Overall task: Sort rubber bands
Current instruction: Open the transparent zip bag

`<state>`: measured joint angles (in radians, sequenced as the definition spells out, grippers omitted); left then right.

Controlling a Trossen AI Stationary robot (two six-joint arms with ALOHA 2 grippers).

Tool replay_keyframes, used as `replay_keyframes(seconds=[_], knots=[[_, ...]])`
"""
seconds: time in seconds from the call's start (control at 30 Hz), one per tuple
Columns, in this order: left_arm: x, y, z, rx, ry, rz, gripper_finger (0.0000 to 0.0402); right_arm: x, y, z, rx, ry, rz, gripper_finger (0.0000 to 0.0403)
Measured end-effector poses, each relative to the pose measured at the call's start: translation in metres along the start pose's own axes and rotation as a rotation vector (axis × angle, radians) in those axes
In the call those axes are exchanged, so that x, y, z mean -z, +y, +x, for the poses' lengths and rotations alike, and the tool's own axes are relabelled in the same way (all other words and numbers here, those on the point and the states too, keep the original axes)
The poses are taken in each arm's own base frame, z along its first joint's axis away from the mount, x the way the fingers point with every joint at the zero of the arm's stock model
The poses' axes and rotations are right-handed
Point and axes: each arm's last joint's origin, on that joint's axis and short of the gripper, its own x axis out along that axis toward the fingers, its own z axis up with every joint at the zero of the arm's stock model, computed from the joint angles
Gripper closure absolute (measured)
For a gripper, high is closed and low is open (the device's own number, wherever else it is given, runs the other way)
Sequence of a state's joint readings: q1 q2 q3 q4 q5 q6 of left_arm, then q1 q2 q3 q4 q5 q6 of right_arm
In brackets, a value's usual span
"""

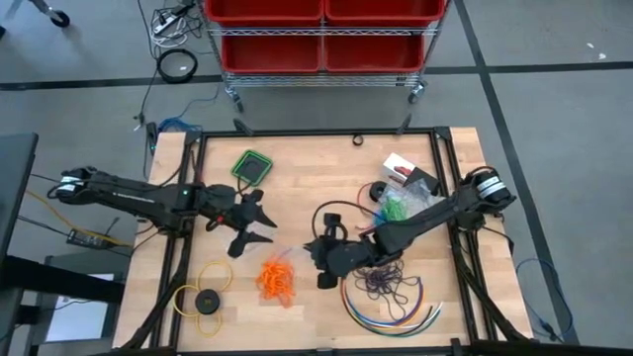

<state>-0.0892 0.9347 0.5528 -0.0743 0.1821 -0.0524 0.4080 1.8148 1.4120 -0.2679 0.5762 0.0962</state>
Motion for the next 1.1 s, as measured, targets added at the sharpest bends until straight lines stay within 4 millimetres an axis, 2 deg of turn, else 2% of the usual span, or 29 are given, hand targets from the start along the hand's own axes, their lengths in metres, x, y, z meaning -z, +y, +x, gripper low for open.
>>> replay_keyframes(seconds=[0.27,0.37,0.57,0.77,0.93,1.1], knots=[[-0.002,0.000,-0.011,-0.050,-0.046,0.050,0.0193,-0.018,-0.008,-0.037,0.026,-0.088,0.039,0.0403],[0.005,0.001,-0.009,-0.052,-0.144,0.070,0.0193,-0.022,-0.008,-0.048,0.044,-0.110,0.049,0.0403],[0.042,0.003,-0.005,-0.037,-0.369,0.057,0.0193,-0.026,-0.007,-0.063,0.066,-0.143,0.055,0.0403],[0.072,0.004,-0.012,-0.027,-0.546,0.003,0.0193,-0.031,-0.015,-0.078,0.102,-0.168,0.046,0.0403],[0.073,0.001,-0.014,0.030,-0.587,0.004,0.0193,-0.038,-0.023,-0.085,0.106,-0.214,0.062,0.0403],[0.056,-0.008,-0.015,0.027,-0.641,0.107,0.0193,-0.045,-0.028,-0.083,0.110,-0.262,0.066,0.0403]])
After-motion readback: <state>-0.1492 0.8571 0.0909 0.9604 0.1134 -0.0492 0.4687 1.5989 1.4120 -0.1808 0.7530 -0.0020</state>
